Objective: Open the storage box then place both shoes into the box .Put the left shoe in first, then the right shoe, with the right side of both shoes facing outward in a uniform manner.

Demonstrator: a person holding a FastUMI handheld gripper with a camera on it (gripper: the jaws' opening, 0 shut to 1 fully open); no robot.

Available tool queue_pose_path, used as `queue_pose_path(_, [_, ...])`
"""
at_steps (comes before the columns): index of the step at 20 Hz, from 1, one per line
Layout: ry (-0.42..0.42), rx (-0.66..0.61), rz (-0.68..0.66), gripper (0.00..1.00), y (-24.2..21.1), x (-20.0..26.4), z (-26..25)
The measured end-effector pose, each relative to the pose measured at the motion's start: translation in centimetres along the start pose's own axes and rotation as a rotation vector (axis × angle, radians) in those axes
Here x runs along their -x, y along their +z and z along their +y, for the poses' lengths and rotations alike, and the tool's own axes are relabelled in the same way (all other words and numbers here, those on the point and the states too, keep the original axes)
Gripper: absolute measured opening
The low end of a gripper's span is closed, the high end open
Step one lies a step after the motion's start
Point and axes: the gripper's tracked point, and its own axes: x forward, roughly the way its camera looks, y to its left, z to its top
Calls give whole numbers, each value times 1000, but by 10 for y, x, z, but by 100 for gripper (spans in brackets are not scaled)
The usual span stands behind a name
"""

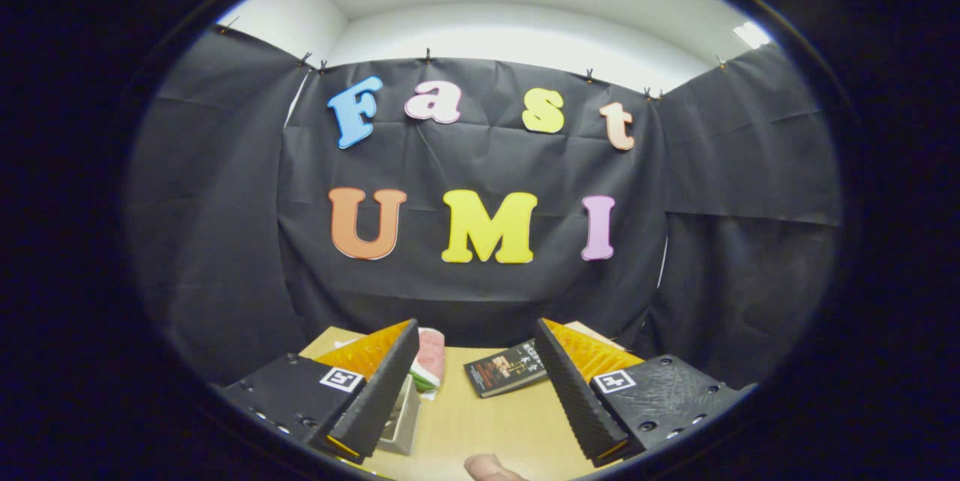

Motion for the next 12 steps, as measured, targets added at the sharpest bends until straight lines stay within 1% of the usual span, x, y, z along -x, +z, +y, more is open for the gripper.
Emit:
queue_pose_path(2, [4,-8,-4,95,-4,4,-7])
queue_pose_path(5, [-14,-3,30,95,-23,9,-20])
queue_pose_path(8, [-24,6,11,95,-21,10,-27])
queue_pose_path(12, [-32,18,23,95,-29,11,-31])
